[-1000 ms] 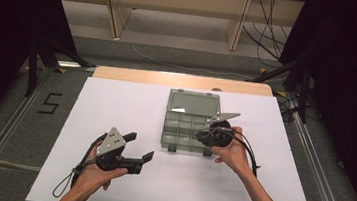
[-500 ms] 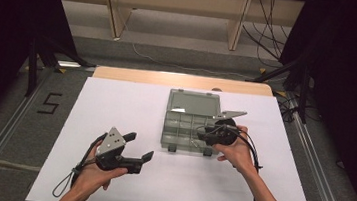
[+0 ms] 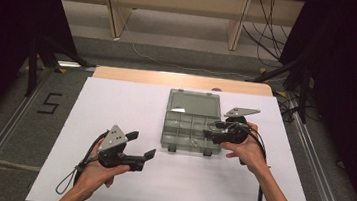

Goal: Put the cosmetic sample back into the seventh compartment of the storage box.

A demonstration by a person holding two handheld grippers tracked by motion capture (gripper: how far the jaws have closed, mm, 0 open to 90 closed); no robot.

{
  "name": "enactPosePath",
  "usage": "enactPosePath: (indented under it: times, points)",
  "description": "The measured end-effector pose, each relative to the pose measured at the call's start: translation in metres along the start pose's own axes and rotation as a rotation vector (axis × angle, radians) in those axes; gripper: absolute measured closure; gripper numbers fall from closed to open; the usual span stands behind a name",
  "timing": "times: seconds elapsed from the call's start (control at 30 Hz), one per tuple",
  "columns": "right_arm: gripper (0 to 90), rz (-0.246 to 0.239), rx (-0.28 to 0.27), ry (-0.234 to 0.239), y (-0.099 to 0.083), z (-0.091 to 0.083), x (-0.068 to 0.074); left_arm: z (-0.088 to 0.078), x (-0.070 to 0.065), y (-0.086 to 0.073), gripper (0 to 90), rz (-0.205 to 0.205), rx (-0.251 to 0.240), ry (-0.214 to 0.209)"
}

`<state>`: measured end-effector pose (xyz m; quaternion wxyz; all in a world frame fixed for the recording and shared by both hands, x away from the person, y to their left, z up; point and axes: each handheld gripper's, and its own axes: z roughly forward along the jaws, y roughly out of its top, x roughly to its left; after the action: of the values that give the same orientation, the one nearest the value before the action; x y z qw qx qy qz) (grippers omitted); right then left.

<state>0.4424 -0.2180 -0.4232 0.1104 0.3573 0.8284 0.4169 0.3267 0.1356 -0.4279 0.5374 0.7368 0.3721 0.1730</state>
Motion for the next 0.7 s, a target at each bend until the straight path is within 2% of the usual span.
enactPosePath:
  times: [0.07, 0.1, 0.17, 0.2, 0.3, 0.33, 0.37, 0.47, 0.67, 0.7]
  points:
    - [34.3, 0.013, -0.012, -0.005, 0.000, -0.002, -0.001, 0.002, 0.001, 0.000, 16.3, -0.002, 0.007, 0.002]
    - [34.0, 0.011, -0.014, 0.009, 0.000, -0.003, -0.003, 0.003, 0.002, 0.000, 16.3, -0.003, 0.003, -0.001]
    - [33.8, 0.018, -0.015, -0.007, 0.000, -0.005, -0.004, 0.005, 0.002, 0.000, 16.3, -0.003, 0.006, 0.003]
    - [33.5, 0.015, -0.019, 0.001, -0.001, -0.005, -0.005, 0.006, 0.002, 0.000, 16.3, -0.016, 0.009, 0.007]
    - [33.0, 0.021, -0.024, 0.005, -0.001, -0.007, -0.006, 0.008, 0.004, 0.000, 16.3, -0.020, 0.008, 0.007]
    - [32.8, 0.017, -0.028, -0.007, -0.001, -0.008, -0.007, 0.008, 0.005, 0.001, 16.3, -0.017, 0.012, 0.013]
    - [32.8, 0.028, -0.025, -0.001, -0.001, -0.009, -0.008, 0.009, 0.005, 0.000, 16.4, -0.028, 0.013, 0.017]
    - [30.2, 0.029, -0.033, -0.010, -0.002, -0.010, -0.012, 0.012, 0.007, 0.001, 16.4, -0.036, 0.022, -0.002]
    - [27.4, 0.038, -0.024, 0.001, -0.004, -0.013, -0.017, 0.021, 0.008, -0.001, 16.3, -0.033, 0.055, -0.003]
    - [27.0, 0.032, -0.026, -0.011, -0.005, -0.014, -0.019, 0.023, 0.009, 0.000, 16.3, -0.031, 0.055, -0.006]
